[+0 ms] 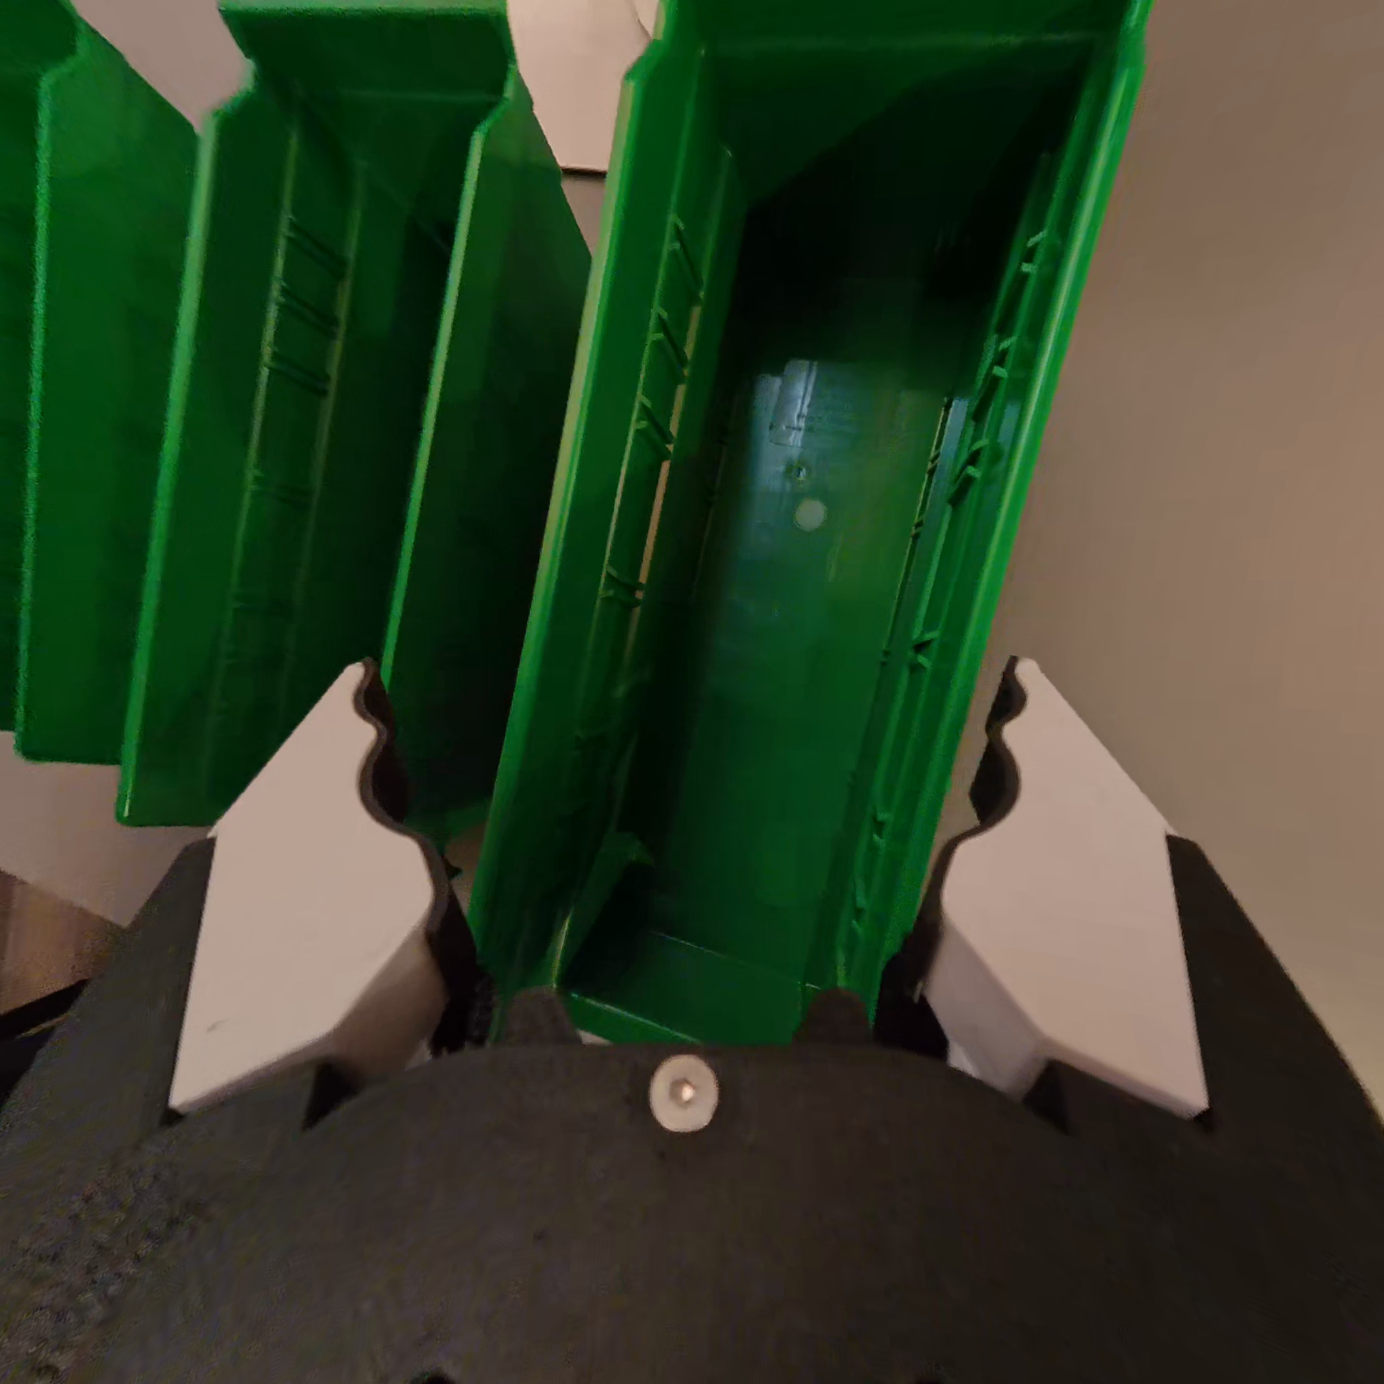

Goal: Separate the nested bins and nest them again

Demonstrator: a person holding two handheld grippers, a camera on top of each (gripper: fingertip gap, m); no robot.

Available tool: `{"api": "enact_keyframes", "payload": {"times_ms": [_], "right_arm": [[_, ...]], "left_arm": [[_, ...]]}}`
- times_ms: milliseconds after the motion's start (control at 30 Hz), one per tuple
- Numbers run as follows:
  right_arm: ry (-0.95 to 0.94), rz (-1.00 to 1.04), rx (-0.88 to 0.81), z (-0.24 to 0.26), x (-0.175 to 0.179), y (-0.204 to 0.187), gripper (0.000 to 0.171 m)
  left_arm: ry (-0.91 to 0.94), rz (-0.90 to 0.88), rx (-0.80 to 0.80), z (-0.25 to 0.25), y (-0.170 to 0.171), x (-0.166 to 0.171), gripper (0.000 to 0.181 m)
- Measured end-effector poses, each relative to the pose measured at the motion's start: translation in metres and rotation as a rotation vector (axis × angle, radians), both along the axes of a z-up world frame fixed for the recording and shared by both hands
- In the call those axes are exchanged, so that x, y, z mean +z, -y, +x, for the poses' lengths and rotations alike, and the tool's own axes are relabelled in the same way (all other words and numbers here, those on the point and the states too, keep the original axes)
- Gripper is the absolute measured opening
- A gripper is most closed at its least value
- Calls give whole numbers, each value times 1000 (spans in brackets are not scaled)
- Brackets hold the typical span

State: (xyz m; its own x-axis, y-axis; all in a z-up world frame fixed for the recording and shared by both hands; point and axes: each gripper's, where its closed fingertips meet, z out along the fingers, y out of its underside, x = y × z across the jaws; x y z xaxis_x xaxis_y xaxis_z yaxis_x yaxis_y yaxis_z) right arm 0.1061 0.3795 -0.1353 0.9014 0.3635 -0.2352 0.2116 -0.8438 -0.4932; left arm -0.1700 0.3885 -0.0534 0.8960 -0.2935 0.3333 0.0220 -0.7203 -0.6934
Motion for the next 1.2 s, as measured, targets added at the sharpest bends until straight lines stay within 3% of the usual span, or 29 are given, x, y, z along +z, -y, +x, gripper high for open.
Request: {"api": "enact_keyframes", "payload": {"times_ms": [33,100,300,467,633,733,767,1067,1200], "right_arm": [[-7,8,10,1,3,1,151],[-23,9,22,6,7,4,148],[-63,17,74,18,10,13,141],[-88,26,140,23,7,18,133],[-69,12,194,22,-29,25,121],[-188,-7,186,12,-38,29,121],[-206,-10,199,10,-37,30,113],[-397,4,147,43,5,3,108],[-430,7,85,72,7,-11,106]], "left_arm": [[-2,-46,11,17,1,-2,142],[43,-105,-36,66,8,-3,155],[-57,-264,-129,149,16,-61,159],[-240,-357,-124,151,14,-111,159],[-322,-384,-105,149,10,-123,159],[-339,-433,-106,149,15,-132,159],[-345,-439,-104,149,15,-133,159],[-448,-476,-75,139,15,-145,158],[-442,-459,-92,139,14,-141,140]]}}
